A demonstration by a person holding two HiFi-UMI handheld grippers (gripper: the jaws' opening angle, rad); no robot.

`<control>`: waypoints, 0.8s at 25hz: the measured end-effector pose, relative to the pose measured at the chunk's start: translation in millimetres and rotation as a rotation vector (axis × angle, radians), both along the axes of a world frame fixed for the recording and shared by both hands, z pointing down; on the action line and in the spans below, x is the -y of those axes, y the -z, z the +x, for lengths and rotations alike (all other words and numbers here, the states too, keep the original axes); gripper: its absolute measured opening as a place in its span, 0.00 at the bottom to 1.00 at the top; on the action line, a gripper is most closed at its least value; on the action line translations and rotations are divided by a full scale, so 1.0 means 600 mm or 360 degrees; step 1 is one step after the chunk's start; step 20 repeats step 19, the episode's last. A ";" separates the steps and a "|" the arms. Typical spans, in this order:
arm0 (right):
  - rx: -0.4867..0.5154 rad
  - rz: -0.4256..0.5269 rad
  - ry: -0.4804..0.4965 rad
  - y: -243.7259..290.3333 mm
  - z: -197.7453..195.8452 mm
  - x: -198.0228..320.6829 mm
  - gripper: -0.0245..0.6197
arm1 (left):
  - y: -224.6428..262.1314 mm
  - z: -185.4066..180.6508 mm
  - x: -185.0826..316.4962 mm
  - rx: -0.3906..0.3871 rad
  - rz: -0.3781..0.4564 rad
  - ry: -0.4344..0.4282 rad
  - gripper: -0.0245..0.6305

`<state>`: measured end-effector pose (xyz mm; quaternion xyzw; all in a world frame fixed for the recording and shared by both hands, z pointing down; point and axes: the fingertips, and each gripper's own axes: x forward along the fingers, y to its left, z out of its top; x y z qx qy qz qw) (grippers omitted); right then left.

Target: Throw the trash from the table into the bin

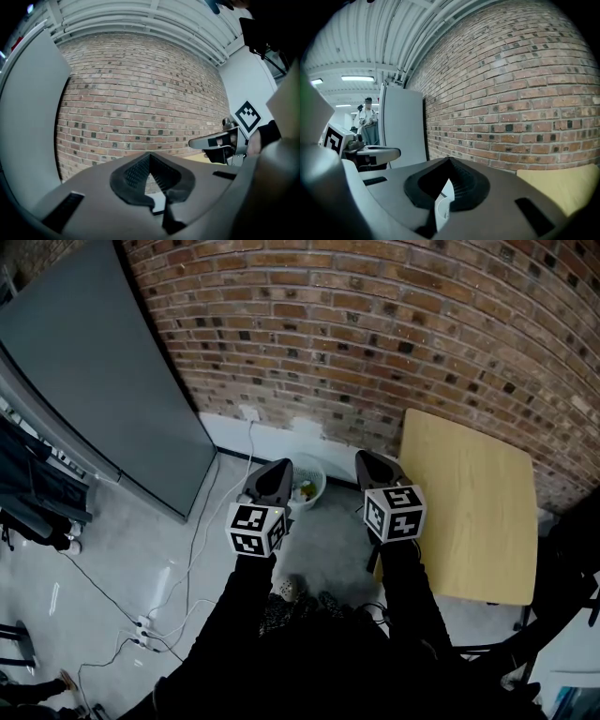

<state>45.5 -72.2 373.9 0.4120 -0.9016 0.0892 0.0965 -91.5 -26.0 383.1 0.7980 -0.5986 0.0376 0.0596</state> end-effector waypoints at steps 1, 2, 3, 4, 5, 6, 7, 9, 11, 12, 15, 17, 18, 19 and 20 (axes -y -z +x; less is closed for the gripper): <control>-0.0004 -0.0004 -0.0003 -0.001 0.001 0.000 0.05 | 0.000 -0.001 0.001 -0.0002 -0.0001 0.0000 0.05; -0.0009 -0.0008 -0.0005 -0.002 0.001 0.001 0.05 | 0.001 -0.002 0.002 -0.0005 -0.0001 0.0001 0.05; -0.0010 -0.0014 -0.0007 -0.003 0.001 0.002 0.05 | 0.002 -0.004 0.003 -0.0009 0.0000 0.0003 0.05; -0.0009 -0.0022 -0.0011 -0.005 0.001 0.003 0.05 | 0.003 -0.006 0.004 -0.0013 0.0001 0.0005 0.05; -0.0009 -0.0030 -0.0014 -0.007 0.001 0.004 0.05 | 0.003 -0.009 0.004 -0.0015 0.0001 0.0006 0.05; -0.0015 -0.0037 -0.0016 -0.010 0.000 0.004 0.05 | 0.002 -0.012 0.004 -0.0016 -0.0001 0.0007 0.05; -0.0025 -0.0041 -0.0016 -0.013 -0.002 0.003 0.05 | 0.001 -0.014 0.004 -0.0017 -0.0002 0.0008 0.05; -0.0045 -0.0041 -0.0011 -0.016 -0.007 0.004 0.05 | -0.001 -0.020 0.005 -0.0017 -0.0005 0.0009 0.05; -0.0064 -0.0035 -0.0004 -0.017 -0.013 0.005 0.05 | -0.002 -0.023 0.007 -0.0017 -0.0006 0.0007 0.05; -0.0073 -0.0030 -0.0002 -0.017 -0.015 0.005 0.05 | -0.003 -0.025 0.008 -0.0018 -0.0006 0.0006 0.05; -0.0085 -0.0027 -0.0003 -0.018 -0.022 0.008 0.05 | -0.007 -0.032 0.011 -0.0023 -0.0013 0.0003 0.05; -0.0086 -0.0032 -0.0011 -0.019 -0.026 0.012 0.05 | -0.009 -0.038 0.014 -0.0025 -0.0019 -0.0001 0.05; -0.0087 -0.0035 -0.0015 -0.020 -0.027 0.015 0.05 | -0.010 -0.042 0.016 -0.0025 -0.0022 -0.0003 0.05; -0.0088 -0.0038 -0.0020 -0.020 -0.029 0.017 0.05 | -0.011 -0.045 0.018 -0.0026 -0.0025 -0.0004 0.05; -0.0088 -0.0038 -0.0020 -0.020 -0.029 0.017 0.05 | -0.011 -0.045 0.018 -0.0026 -0.0025 -0.0004 0.05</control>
